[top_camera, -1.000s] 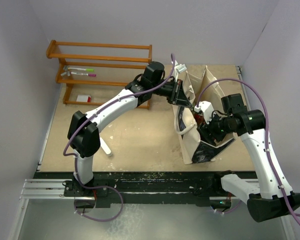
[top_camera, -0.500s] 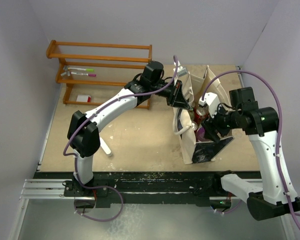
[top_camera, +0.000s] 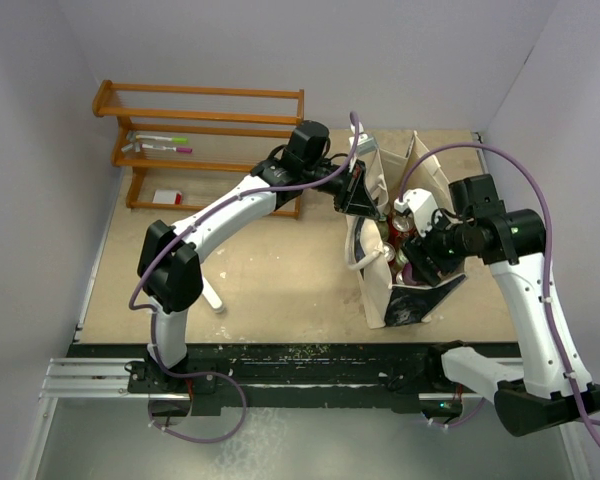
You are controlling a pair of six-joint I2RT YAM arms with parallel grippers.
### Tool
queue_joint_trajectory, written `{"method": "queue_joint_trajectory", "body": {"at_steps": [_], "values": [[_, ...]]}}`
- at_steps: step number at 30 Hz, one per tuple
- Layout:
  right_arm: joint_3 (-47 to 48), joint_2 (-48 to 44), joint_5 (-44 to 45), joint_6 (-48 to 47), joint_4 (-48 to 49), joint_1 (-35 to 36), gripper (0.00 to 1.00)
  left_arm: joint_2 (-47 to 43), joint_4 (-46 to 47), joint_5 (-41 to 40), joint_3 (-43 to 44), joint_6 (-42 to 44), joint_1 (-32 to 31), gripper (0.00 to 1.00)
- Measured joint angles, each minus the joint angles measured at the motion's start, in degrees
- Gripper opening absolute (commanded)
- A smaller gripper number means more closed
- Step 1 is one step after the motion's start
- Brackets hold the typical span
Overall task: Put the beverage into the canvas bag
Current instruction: Place the drink in the canvas bag.
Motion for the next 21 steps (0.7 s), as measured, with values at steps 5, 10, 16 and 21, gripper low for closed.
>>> {"method": "queue_joint_trajectory", "body": {"at_steps": [5,10,16,21], "values": [[-2.08,-0.68,-0.31,1.31,1.01,0.92,0.00,0.00,-0.24,-0.81,0.00,0.26,-0.07,0.00],[-4.39,-1.68,-1.01,2.10,2.27,0.92,0.00,0.00,-0.63,-1.90,0.22,1.29,-0.07,0.00],[-7.91,-2.05,-1.77,2.82,3.72,1.53,0.00,0.00,-1.38,-2.95,0.66,1.92,-0.07,0.00],[-8.79,-1.03,-1.31,2.93,4.24,2.49,0.00,0.00,-1.57,-3.37,0.74,2.25,-0.02,0.00]]}}
